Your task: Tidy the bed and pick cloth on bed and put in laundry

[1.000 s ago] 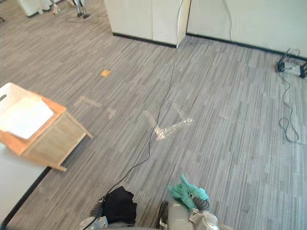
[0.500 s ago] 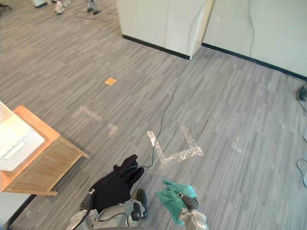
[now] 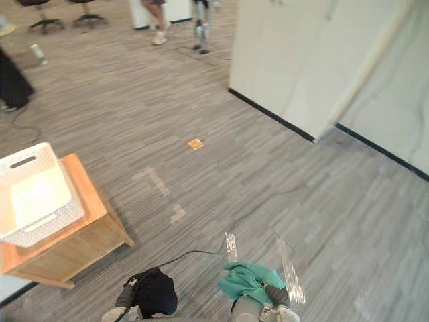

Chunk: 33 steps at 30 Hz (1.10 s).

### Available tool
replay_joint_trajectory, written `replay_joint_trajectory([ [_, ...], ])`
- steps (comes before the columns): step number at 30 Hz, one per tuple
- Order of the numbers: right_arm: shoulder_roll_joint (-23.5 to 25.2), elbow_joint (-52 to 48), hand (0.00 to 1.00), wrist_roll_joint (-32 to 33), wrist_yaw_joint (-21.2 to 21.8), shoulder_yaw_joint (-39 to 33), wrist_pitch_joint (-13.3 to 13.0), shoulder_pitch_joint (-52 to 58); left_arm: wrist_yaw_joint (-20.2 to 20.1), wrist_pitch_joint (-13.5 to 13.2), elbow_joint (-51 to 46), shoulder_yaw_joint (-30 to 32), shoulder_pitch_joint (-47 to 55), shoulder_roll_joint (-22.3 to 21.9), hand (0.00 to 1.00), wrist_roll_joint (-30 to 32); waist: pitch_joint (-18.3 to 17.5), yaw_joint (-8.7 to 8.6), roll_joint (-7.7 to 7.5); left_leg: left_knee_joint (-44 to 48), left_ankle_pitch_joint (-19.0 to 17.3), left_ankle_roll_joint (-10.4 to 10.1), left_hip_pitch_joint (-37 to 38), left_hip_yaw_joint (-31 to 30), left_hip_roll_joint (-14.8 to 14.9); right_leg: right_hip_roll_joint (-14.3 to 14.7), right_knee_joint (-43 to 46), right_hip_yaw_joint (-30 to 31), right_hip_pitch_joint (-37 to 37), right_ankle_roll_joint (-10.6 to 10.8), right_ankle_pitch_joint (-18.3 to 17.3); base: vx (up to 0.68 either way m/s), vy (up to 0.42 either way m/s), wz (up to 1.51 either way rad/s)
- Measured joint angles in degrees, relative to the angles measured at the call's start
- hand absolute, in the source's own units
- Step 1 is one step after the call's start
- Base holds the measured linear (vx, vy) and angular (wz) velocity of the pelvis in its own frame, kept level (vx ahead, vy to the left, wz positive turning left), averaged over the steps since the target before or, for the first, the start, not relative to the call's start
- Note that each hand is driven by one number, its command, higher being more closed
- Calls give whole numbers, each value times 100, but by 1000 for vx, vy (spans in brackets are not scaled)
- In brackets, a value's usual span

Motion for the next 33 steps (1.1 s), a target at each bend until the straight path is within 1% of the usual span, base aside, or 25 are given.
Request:
replay_joint_trajectory([
  [2,37,-75,100,56,70,4,0,-6,-2,-1,-63,62,-5,0,100,-3,53,37,-65,277,-321,-237,15,-99,147,110,-1257,201,-16,80,490,438,-275,83],
  [3,95,-116,100,53,115,14,-3,-3,2,4,-99,217,9,-20,100,-17,94,90,-126,494,-602,-426,73,-148,241,134,-1546,443,46,37,1101,451,-325,65],
  [4,80,-119,100,53,123,15,0,-10,6,27,-76,275,24,-73,100,-55,132,86,-52,592,-727,-521,140,-201,364,212,-1402,404,120,-86,1209,436,-331,50],
  [5,-24,-144,100,55,127,12,-1,-44,1,60,-90,374,31,-172,100,-116,147,119,117,756,-718,-656,166,-185,572,274,-845,258,62,-249,761,353,-267,34],
  [6,-26,-155,100,54,132,12,-5,-49,3,65,-100,382,28,-243,100,-123,162,132,119,808,-659,-712,201,-178,600,236,-512,245,-12,-264,515,438,-329,40],
  [8,-59,-153,100,50,170,90,3,-78,8,81,-105,422,74,-246,100,-229,128,156,130,1410,-490,-760,163,-200,715,146,329,43,45,-351,-332,474,-322,46],
  [9,-60,-151,100,50,176,111,5,-87,9,99,-106,489,85,-258,100,-232,103,156,144,1825,-421,-755,-8,-219,756,155,384,-38,121,-358,-476,502,-352,49],
  [11,-118,-138,100,10,192,309,0,-64,19,105,-149,879,130,-331,100,-379,69,151,208,4143,542,-940,-1178,-362,998,363,76,-435,703,-371,-793,388,-295,65],
  [12,-134,-137,100,-34,191,324,-1,-52,12,89,-198,920,160,-366,100,-420,63,151,242,4722,595,-966,-1491,-353,1098,432,-59,-567,894,-389,-815,432,-249,89],
  [13,-136,18,100,-70,179,423,0,-88,-45,-27,-258,996,170,-327,100,-424,110,182,205,5878,503,-897,-2234,-102,1296,556,-487,-931,1573,-475,-842,454,-234,70],
  [14,-133,91,100,-78,178,481,1,-117,-51,-38,-274,999,168,-290,100,-413,143,202,149,5964,447,-875,-2355,4,1273,555,-631,-1003,1768,-483,-847,369,-184,67],
  [16,-129,271,100,-107,179,571,-9,-164,-75,-84,-367,937,168,-224,100,-380,148,284,47,5519,172,-823,-2637,499,1108,535,-1137,-1183,2348,-399,-784,307,-95,35],
  [18,-151,363,100,-145,177,531,-19,-271,-140,-140,-388,804,155,-216,100,-385,161,295,28,4041,-49,-835,-2692,1209,814,438,-1384,-1301,2661,-339,-737,369,9,34],
  [19,-167,356,100,-177,185,424,-84,-272,-163,-124,-386,681,143,-203,100,-381,140,236,72,2506,299,-688,-2681,1745,574,403,-1424,-1505,2762,-258,-734,405,73,71],
  [20,-235,359,100,-176,181,323,-125,-267,-168,-119,-377,549,148,-188,100,-373,142,185,109,1598,774,-101,-2632,2207,418,428,-1428,-1641,2845,-125,-782,409,44,99],
  [22,-112,391,100,-175,177,221,-183,-252,-158,-59,-374,539,108,-42,100,-366,201,163,-214,858,1112,126,-2246,2380,-13,235,-1656,-1794,3100,51,-642,395,4,112],
  [23,-119,413,100,-176,176,215,-232,-212,-145,4,-389,554,78,-22,100,-366,226,163,-275,864,1145,163,-2243,2453,-46,314,-2008,-1817,3314,131,-324,446,32,117],
  [24,-81,426,100,-177,176,228,-248,-306,-122,26,-399,592,23,18,100,-360,287,238,-321,1495,1120,196,-2461,2702,59,415,-2340,-1823,3611,204,41,341,43,93],
  [25,-74,415,100,-177,180,240,-273,-357,-122,24,-408,637,-16,11,100,-370,366,289,-298,1929,984,154,-2661,2975,134,474,-2394,-1818,3752,294,187,246,95,94],
  [26,-115,375,100,-177,182,262,-376,-265,-99,59,-389,594,18,-34,100,-283,263,313,-207,1282,1145,16,-2581,3135,104,540,-2365,-1857,3941,364,252,120,96,76],
  [27,-181,382,100,-178,166,258,-390,-203,-65,112,-364,594,67,-115,100,-270,158,329,-48,1119,961,547,-2479,3154,103,646,-2338,-1872,4079,389,231,104,114,81],
  [28,-165,425,100,-178,151,266,-379,-223,-25,138,-336,621,53,-116,100,-270,129,346,-103,1042,776,483,-2387,3154,-32,583,-2304,-1879,4155,386,227,129,59,58],
  [30,-189,442,100,-253,149,336,-363,-289,82,202,-291,622,55,-111,100,-197,33,350,-103,807,639,412,-2262,3096,-272,318,-1712,-1681,3932,364,244,231,51,37],
  [32,-147,463,100,-414,144,315,-327,-373,285,230,-265,624,38,-108,100,-98,40,360,-71,755,497,466,-1988,2895,-421,-234,273,-1118,3306,457,521,319,81,29],
  [33,-94,470,100,-412,145,318,-325,-372,314,223,-263,624,33,-64,100,-89,81,358,-126,734,440,448,-1839,2817,-464,-374,1020,-919,3055,362,631,326,72,47],
])
